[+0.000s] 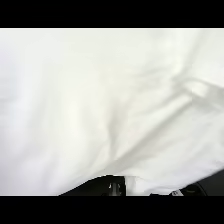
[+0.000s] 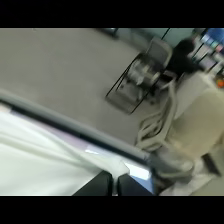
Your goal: Fold the shirts.
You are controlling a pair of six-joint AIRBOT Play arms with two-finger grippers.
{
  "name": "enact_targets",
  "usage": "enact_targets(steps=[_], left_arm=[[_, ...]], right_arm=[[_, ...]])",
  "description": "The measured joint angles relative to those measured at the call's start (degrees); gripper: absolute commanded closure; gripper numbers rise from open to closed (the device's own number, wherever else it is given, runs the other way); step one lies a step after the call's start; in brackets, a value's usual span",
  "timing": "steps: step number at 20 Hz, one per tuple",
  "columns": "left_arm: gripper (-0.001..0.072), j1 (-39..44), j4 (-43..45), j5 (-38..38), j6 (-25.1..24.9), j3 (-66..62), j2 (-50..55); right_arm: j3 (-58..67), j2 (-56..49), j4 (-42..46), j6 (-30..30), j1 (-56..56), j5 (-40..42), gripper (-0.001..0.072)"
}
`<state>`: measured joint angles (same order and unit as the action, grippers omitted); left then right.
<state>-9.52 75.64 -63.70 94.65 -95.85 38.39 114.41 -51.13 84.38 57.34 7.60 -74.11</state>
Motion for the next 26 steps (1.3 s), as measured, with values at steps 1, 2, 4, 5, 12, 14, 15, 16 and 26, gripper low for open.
enact_targets(steps=[1, 2, 4, 5, 12, 14, 15, 16, 26], left_arm=[[0.0681, 0.02, -0.04, -0.76, -0.22, 4.70, 1.01], [0.0681, 0.09, 0.00, -0.87, -0.37, 9.46, 2.03], [0.0681, 0.35, -0.22, 1.14, -0.59, 19.78, 4.90], [0.0680, 0.52, -0.37, 3.19, -0.61, 24.52, 6.84], [0.0577, 4.09, -1.73, 15.08, -3.19, 38.23, 28.41], [0.0103, 4.55, -1.97, 15.52, -3.43, 36.74, 32.94], [0.0123, 4.61, -2.16, 14.86, -3.54, 35.54, 34.62], [0.0129, 4.63, -2.38, 13.29, -4.15, 34.21, 35.69], [0.0130, 0.37, -3.63, -9.64, -8.41, 45.31, 30.51]], right_arm=[[-0.79, -3.21, 0.04, -0.20, 0.00, -2.23, 0.0689], [-1.84, -6.49, 0.17, -0.20, 0.00, -3.48, 0.0689], [-4.44, -14.29, -0.07, -0.17, 0.00, -4.63, 0.0689], [-5.66, -18.56, -0.74, 0.00, 0.00, -4.39, 0.0689], [-8.63, -44.04, -10.64, 3.45, 0.07, 1.42, 0.0609], [-8.76, -47.25, -12.07, 4.83, 0.07, 2.34, 0.0203], [-8.79, -48.19, -12.55, 5.20, 0.26, 2.45, 0.0157], [-8.76, -48.61, -12.94, 5.20, 0.28, 2.60, 0.0157], [-19.30, -47.58, -9.35, -0.44, 6.69, -17.05, 0.0242]])
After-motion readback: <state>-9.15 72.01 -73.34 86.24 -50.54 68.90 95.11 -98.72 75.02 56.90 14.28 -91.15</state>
